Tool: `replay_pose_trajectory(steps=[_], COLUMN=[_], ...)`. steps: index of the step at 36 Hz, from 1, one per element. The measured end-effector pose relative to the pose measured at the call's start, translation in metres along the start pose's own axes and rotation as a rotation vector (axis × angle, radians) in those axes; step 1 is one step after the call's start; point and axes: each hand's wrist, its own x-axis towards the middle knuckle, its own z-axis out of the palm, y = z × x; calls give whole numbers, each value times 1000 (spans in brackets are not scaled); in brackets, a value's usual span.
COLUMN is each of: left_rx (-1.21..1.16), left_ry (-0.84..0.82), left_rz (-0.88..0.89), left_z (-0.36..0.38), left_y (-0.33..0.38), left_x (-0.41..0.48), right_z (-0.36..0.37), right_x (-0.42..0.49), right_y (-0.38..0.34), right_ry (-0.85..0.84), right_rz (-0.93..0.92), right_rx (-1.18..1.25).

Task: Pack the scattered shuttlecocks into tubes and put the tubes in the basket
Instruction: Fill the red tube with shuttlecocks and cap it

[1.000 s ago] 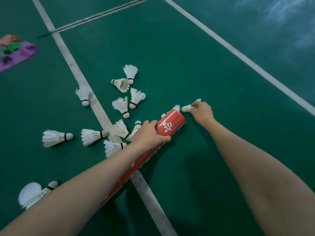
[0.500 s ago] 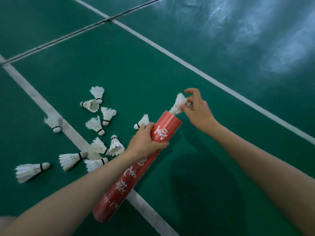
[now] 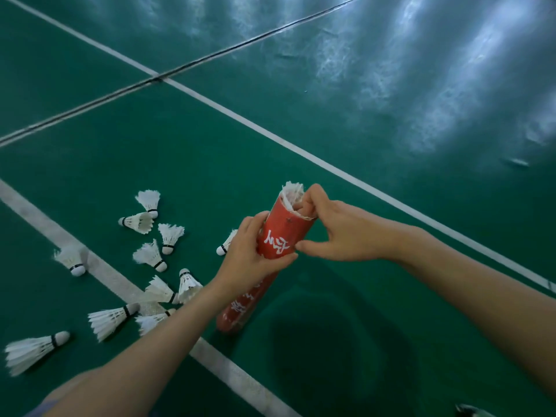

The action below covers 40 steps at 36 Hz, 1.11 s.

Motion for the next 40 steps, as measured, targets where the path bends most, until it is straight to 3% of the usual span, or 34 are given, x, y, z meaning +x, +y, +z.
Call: replay_pose_trajectory(steps=[12,18,22,28,36,40], left_rx=[23,16,-4,-17,-52,-56], left_ry=[-69,-41,-8,46,75,65], left_rz=[23,12,-34,-77,-91,-77], left_z=[-10,-13,-15,-24,-27,-7], left_y=[3,-1,-5,-10,-8,-2], left_x=[-7,-6,-1,5,4,5], right_z=[-17,-20,-14,-12,20,18], right_x=[33,45,51,55,54,31], right_y=[-16,-21,-18,-9,-6,2], right_ry=[-428,-485,-352,61,324,369], right_rz=[153,147,97,-24,-94,-55], right_rx=[31,92,154,125,288,228])
